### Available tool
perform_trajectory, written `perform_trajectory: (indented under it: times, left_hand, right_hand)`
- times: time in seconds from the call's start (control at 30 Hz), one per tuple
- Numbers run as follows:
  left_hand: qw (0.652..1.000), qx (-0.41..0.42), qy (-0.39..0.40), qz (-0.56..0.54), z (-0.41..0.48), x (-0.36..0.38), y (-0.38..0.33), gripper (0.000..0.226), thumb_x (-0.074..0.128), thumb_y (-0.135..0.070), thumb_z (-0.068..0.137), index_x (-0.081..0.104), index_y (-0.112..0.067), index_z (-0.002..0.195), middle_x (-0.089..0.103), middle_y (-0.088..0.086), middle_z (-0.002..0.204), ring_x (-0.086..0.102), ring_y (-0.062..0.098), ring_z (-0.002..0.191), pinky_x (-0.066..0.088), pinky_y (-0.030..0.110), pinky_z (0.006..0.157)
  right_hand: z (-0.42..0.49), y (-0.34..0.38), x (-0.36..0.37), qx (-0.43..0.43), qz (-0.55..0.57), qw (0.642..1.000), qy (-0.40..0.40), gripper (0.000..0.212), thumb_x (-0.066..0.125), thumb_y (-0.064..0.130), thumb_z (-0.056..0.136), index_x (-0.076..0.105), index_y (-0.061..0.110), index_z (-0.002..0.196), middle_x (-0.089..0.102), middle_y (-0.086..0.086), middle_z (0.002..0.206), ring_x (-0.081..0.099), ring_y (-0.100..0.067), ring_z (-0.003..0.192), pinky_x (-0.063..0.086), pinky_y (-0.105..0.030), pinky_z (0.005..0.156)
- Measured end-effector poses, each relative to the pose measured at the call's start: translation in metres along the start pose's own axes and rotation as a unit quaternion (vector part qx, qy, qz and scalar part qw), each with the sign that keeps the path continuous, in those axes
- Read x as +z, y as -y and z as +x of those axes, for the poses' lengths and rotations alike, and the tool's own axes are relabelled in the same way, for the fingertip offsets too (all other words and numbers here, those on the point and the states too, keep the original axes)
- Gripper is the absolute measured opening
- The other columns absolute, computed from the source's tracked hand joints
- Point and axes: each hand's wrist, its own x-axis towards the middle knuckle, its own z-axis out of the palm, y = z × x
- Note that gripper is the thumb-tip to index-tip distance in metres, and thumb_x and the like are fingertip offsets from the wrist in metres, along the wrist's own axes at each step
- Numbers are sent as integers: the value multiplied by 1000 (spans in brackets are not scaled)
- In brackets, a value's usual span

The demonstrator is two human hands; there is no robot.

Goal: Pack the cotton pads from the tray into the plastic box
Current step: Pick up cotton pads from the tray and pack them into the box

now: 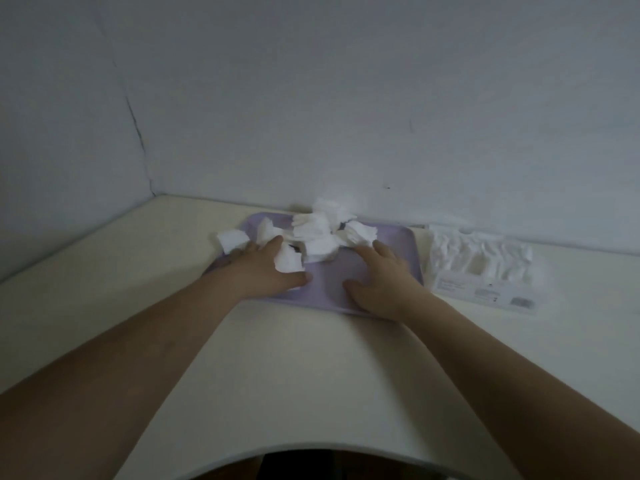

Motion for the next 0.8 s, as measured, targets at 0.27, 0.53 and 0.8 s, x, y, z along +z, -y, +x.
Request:
perform_trajectory:
  times: [0.27,0.53,0.8]
  left_hand:
    - [995,103,-12,3,1,13,-35,100,41,-95,58,33,-48,145,48,7,151,48,34,137,40,50,111]
    - [964,177,-48,-194,-6,3,-51,73,32,-82,85,61,-36,133,63,-2,139,55,26,131,42,46,113]
    - [993,-41,-34,103,42,-4,9,78,28,-75,93,34,-26,154,28,22,163,23,42,151,16,61,121]
  right_hand:
    - [-14,-42,-13,114,44,986,-111,73,64,35,91,35,20,156,48,-12,151,47,-36,136,42,-45,108]
    - [-1,-1,-17,-33,29,994,-95,73,71,26,85,45,13,152,36,-16,162,32,-34,150,27,-43,123]
    - [20,41,11,-154,-65,984,57,70,69,47,85,47,32,149,41,5,159,24,-25,153,18,-50,122]
